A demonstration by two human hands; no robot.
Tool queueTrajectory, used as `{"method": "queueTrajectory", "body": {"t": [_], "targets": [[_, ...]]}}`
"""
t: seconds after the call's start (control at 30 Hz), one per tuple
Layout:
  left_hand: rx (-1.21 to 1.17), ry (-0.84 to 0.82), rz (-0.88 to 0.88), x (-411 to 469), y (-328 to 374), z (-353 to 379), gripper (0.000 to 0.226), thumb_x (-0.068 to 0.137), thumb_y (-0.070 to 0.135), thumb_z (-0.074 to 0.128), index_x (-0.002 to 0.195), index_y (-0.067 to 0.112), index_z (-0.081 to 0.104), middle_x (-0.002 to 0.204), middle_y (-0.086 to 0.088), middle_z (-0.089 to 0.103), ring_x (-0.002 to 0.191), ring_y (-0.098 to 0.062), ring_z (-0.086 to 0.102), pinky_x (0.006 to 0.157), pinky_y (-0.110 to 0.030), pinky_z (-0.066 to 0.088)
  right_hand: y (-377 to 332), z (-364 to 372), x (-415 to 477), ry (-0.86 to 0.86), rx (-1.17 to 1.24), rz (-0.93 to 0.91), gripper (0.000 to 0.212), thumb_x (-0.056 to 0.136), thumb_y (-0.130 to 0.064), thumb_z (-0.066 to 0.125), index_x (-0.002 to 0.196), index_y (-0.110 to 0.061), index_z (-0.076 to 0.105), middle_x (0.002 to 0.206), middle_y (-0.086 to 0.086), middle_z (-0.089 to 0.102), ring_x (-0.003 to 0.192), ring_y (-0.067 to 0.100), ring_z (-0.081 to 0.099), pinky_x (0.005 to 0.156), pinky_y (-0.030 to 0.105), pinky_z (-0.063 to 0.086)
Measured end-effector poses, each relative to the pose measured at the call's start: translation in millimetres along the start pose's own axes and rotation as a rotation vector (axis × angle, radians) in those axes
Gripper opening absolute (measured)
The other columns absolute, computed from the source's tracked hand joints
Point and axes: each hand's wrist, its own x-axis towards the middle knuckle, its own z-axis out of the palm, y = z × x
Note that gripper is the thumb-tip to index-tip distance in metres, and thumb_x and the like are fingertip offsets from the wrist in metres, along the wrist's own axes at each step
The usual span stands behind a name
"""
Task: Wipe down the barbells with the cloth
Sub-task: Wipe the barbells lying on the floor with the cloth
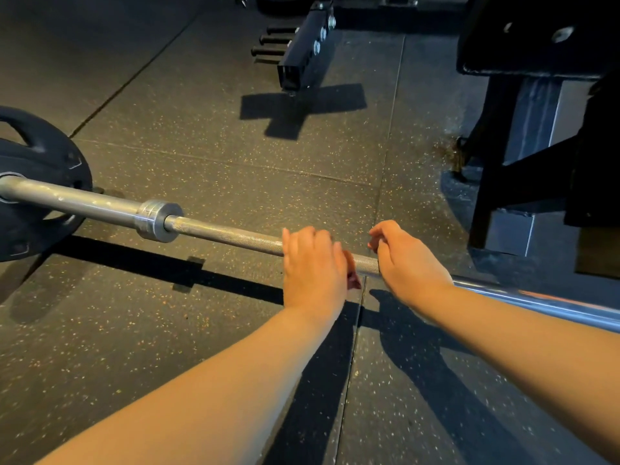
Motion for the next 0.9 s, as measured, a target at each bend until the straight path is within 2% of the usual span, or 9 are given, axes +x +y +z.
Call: {"method": "queueTrajectory", "body": {"t": [0.13,0.2,0.37,0.43,0.57,0.67,0.77,0.83,0.9], "targets": [[-0.005,-0.071,0.285,-8,1,0,0.028,0.103,0.035,0.043,0.112,0.017,0.062,0.110,-0.001,0.053,0.112,-0.022,0.051,0.128,-0.046,0.011,2,-2,-1,0.005,0.049,0.002,0.028,0.109,-0.024,0.034,0.132,-0.026,0.050,0.118,-0.007,0.067,0.105,0.019,0.065,0.096,0.045,0.053],[0.022,-0.080,0.344,2,-17,-5,0.029,0.105,0.037,0.043,0.117,0.020,0.063,0.111,0.003,0.056,0.111,-0.018,0.052,0.128,-0.041,0.013,5,-4,0,0.002,0.049,-0.002,0.026,0.109,-0.023,0.034,0.129,-0.026,0.051,0.116,-0.007,0.067,0.104,0.020,0.065,0.096,0.046,0.052],[-0.032,0.046,0.008,3,-18,-6,0.035,0.104,0.033,0.032,0.108,0.016,0.062,0.110,0.001,0.053,0.114,-0.024,0.050,0.128,-0.046,0.008,4,-4,-1,-0.002,0.065,-0.032,0.026,0.110,-0.024,0.032,0.127,-0.023,0.051,0.113,-0.007,0.065,0.100,0.016,0.063,0.090,0.041,0.052],[-0.036,0.024,0.001,-4,1,1,0.031,0.105,0.027,0.034,0.110,0.012,0.061,0.112,-0.002,0.052,0.119,-0.026,0.048,0.128,-0.049,0.007,1,-3,-1,0.010,0.074,-0.042,0.026,0.110,-0.024,0.032,0.128,-0.023,0.051,0.111,-0.008,0.065,0.100,0.015,0.063,0.090,0.039,0.051],[-0.050,-0.120,0.267,-10,21,6,0.028,0.104,0.028,0.036,0.116,0.016,0.059,0.112,-0.001,0.052,0.117,-0.023,0.048,0.127,-0.048,0.008,0,-3,1,0.025,0.060,-0.068,0.025,0.108,-0.018,0.035,0.127,-0.017,0.051,0.104,0.002,0.065,0.094,0.023,0.064,0.086,0.041,0.052],[0.011,-0.101,0.383,3,-2,-1,0.032,0.105,0.033,0.035,0.114,0.019,0.062,0.108,0.003,0.059,0.110,-0.017,0.052,0.126,-0.044,0.018,3,-3,0,0.059,0.161,-0.045,0.025,0.109,-0.019,0.034,0.126,-0.018,0.052,0.108,-0.001,0.066,0.097,0.018,0.063,0.089,0.038,0.050],[-0.023,0.032,0.120,5,-28,-11,0.031,0.107,0.030,0.035,0.109,0.015,0.062,0.109,0.001,0.058,0.113,-0.023,0.050,0.123,-0.047,0.021,7,-6,-3,0.050,0.196,-0.063,0.026,0.110,-0.020,0.033,0.128,-0.020,0.051,0.112,-0.005,0.064,0.103,0.019,0.063,0.092,0.041,0.051],[-0.112,0.006,-0.083,-3,-19,-13,0.025,0.107,0.026,0.036,0.114,0.015,0.058,0.122,-0.004,0.051,0.126,-0.030,0.043,0.121,-0.051,0.024,8,-7,-7,0.042,0.198,-0.058,0.027,0.109,-0.019,0.035,0.132,-0.019,0.050,0.118,-0.004,0.062,0.107,0.019,0.062,0.097,0.042,0.051],[-0.170,-0.106,-0.159,-10,4,-14,0.028,0.105,0.018,0.039,0.129,0.011,0.052,0.142,-0.010,0.039,0.143,-0.037,0.027,0.120,-0.054,0.023,5,-8,-11,0.004,0.150,-0.144,0.038,0.107,-0.017,0.041,0.144,-0.019,0.045,0.135,0.000,0.057,0.122,0.018,0.055,0.110,0.041,0.044]]}}
